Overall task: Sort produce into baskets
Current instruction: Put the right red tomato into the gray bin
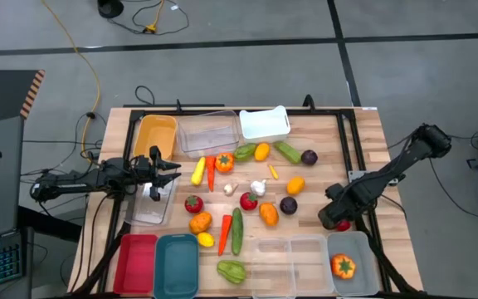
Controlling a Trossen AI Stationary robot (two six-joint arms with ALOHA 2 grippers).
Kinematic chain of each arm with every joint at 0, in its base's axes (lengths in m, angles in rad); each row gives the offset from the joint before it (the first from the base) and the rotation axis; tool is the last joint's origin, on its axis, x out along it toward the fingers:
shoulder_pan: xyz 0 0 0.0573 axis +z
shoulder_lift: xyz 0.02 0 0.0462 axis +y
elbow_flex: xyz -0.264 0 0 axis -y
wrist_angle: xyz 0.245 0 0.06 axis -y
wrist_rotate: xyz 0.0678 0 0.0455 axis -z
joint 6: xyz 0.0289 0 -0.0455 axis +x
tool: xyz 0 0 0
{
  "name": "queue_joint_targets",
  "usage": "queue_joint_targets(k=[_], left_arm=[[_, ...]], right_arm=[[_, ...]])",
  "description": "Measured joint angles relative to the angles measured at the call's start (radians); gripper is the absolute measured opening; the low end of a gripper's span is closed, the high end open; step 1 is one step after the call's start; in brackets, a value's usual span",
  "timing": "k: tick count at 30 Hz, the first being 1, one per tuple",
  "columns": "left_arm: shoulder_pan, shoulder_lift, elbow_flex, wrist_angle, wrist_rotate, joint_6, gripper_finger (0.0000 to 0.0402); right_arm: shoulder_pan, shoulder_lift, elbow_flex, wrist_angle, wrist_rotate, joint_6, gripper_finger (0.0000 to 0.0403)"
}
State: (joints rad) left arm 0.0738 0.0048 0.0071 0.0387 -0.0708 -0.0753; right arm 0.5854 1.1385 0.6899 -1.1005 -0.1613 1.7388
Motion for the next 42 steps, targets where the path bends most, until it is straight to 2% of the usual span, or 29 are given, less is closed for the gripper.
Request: queue_joint_targets(k=[17, 21, 26, 35, 42], left_arm=[[0.0, 0.0, 0.0, 0.0, 0.0, 0.0, 0.0122], [0.0, 0.0, 0.0, 0.0, 0.0, 0.0, 0.0122], [0.0, 0.0, 0.0, 0.0, 0.0, 0.0, 0.0122], [0.0, 0.0, 0.0, 0.0, 0.0, 0.0, 0.0122], [0.0, 0.0, 0.0, 0.0, 0.0, 0.0, 0.0122]], right_arm=[[0.003, 0.0, -0.16, 0.245, -0.043, 0.015, 0.0393], [0.003, 0.0, -0.162, 0.251, -0.043, 0.015, 0.0391], [0.003, 0.0, -0.162, 0.251, -0.045, 0.01, 0.0374], [0.003, 0.0, -0.162, 0.284, -0.049, -0.017, 0.0316], [0.0, 0.0, -0.162, 0.278, -0.083, -0.049, 0.0319]])
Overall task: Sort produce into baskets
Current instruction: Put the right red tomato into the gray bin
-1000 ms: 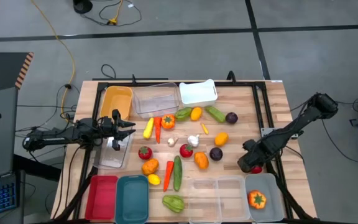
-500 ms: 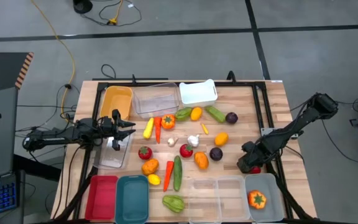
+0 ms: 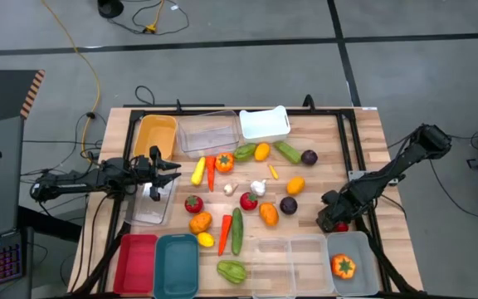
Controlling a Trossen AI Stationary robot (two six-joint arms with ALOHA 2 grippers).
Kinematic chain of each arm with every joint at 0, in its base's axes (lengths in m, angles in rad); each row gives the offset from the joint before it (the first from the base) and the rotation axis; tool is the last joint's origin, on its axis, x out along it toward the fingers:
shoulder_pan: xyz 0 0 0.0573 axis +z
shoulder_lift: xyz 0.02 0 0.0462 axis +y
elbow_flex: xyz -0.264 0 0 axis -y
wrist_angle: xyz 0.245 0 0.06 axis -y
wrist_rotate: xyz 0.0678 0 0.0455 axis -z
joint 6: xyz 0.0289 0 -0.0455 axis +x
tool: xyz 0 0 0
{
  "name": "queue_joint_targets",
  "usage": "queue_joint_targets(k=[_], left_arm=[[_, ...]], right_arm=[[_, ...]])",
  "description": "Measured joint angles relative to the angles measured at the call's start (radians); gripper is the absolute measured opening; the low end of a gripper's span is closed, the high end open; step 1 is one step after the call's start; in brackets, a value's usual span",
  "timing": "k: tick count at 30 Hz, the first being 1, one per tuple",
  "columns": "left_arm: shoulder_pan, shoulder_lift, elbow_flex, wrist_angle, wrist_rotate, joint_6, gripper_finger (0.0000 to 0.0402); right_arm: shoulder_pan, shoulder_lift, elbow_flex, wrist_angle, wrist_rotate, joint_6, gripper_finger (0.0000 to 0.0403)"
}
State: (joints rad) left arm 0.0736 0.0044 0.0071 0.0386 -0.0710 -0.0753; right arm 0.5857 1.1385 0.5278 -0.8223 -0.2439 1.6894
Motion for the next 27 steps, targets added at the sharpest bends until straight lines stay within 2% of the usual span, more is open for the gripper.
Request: queue_joint_targets(k=[5, 15, 27], left_arm=[[0.0, 0.0, 0.0, 0.0, 0.0, 0.0, 0.0122], [0.0, 0.0, 0.0, 0.0, 0.0, 0.0, 0.0122], [0.0, 0.0, 0.0, 0.0, 0.0, 0.0, 0.0122]], right_arm=[[-0.017, 0.0, 0.029, -0.035, -0.017, -0.074, 0.0319], [-0.098, 0.0, 0.141, -0.241, -0.018, -0.249, 0.0319], [-0.124, 0.0, 0.394, -0.47, -0.02, -0.329, 0.0318]])
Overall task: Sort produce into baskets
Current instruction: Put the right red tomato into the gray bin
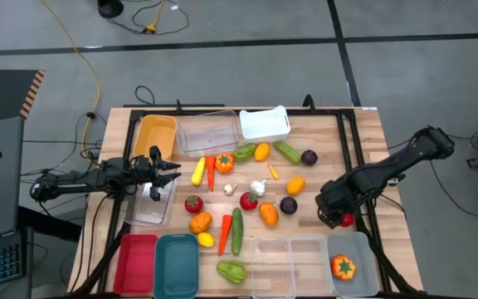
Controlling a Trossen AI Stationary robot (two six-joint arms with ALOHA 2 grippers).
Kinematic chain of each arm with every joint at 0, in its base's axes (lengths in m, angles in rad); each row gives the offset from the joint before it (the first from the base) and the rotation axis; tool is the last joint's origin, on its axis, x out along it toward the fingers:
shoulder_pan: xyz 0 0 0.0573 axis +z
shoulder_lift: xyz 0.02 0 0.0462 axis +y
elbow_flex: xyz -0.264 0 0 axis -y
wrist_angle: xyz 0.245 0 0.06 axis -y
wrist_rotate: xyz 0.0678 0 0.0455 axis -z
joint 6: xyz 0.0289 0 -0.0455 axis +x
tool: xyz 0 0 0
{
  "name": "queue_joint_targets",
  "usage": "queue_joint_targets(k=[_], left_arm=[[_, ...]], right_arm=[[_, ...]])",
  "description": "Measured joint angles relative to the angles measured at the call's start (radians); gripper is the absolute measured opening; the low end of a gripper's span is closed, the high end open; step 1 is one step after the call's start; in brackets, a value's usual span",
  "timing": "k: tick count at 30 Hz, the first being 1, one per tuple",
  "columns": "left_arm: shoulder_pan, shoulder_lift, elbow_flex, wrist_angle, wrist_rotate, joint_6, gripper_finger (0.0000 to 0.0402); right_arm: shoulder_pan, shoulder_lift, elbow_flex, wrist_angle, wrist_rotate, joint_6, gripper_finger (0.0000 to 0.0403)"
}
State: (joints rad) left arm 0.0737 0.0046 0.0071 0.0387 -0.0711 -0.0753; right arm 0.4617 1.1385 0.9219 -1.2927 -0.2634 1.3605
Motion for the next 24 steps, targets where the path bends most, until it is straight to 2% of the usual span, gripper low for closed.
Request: queue_joint_targets(k=[5, 10, 17, 24], left_arm=[[0.0, 0.0, 0.0, 0.0, 0.0, 0.0, 0.0122], [0.0, 0.0, 0.0, 0.0, 0.0, 0.0, 0.0122], [0.0, 0.0, 0.0, 0.0, 0.0, 0.0, 0.0122], [0.0, 0.0, 0.0, 0.0, 0.0, 0.0, 0.0122]], right_arm=[[0.064, 0.0, 0.083, 0.035, 0.0, 0.058, 0.032], [0.185, 0.012, 0.088, 0.179, 0.001, 0.187, 0.0325], [0.358, 0.104, 0.088, 0.294, 0.002, 0.373, 0.0326], [0.436, 0.174, 0.088, 0.374, 0.006, 0.376, 0.0327]])
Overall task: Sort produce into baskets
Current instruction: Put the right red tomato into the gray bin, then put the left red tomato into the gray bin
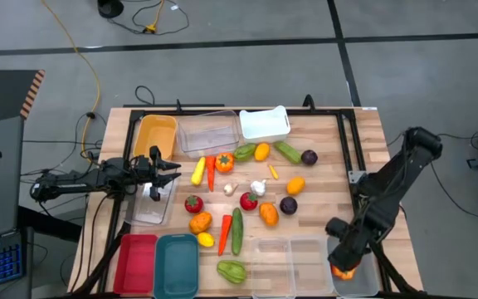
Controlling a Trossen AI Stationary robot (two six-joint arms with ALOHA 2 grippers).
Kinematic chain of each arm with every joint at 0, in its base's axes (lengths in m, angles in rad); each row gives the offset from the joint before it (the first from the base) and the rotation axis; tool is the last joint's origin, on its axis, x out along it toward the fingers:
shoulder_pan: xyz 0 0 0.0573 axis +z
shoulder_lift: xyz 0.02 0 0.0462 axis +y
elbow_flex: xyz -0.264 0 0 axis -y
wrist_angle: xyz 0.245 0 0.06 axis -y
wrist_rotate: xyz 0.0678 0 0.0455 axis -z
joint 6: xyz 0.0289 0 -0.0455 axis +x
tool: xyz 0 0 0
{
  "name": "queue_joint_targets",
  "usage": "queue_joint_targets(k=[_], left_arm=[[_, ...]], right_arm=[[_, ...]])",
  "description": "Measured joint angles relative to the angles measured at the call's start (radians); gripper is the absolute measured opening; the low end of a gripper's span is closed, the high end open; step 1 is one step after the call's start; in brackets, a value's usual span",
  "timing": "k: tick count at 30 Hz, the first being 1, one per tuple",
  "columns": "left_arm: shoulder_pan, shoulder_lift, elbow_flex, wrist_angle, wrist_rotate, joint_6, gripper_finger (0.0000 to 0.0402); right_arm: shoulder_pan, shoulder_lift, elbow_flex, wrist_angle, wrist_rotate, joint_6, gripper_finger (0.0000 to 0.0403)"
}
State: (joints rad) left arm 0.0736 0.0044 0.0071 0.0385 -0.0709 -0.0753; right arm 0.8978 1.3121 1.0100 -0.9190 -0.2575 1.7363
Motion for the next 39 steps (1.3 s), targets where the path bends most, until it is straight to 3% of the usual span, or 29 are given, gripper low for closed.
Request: queue_joint_targets(k=[11, 19, 23, 31, 39], left_arm=[[0.0, 0.0, 0.0, 0.0, 0.0, 0.0, 0.0122], [0.0, 0.0, 0.0, 0.0, 0.0, 0.0, 0.0122], [0.0, 0.0, 0.0, 0.0, 0.0, 0.0, 0.0122], [0.0, 0.0, 0.0, 0.0, 0.0, 0.0, 0.0122], [0.0, 0.0, 0.0, 0.0, 0.0, 0.0, 0.0122]], right_arm=[[0.004, -0.002, 0.0, -0.069, 0.002, 0.002, 0.0394], [-0.051, -0.064, 0.003, -0.064, 0.019, 0.026, 0.0382], [-0.095, -0.132, 0.004, -0.065, 0.143, 0.019, 0.0382], [-0.169, -0.244, 0.004, -0.067, 0.403, -0.155, 0.0382], [-0.283, -0.271, 0.004, -0.067, 0.772, -0.388, 0.0382]])
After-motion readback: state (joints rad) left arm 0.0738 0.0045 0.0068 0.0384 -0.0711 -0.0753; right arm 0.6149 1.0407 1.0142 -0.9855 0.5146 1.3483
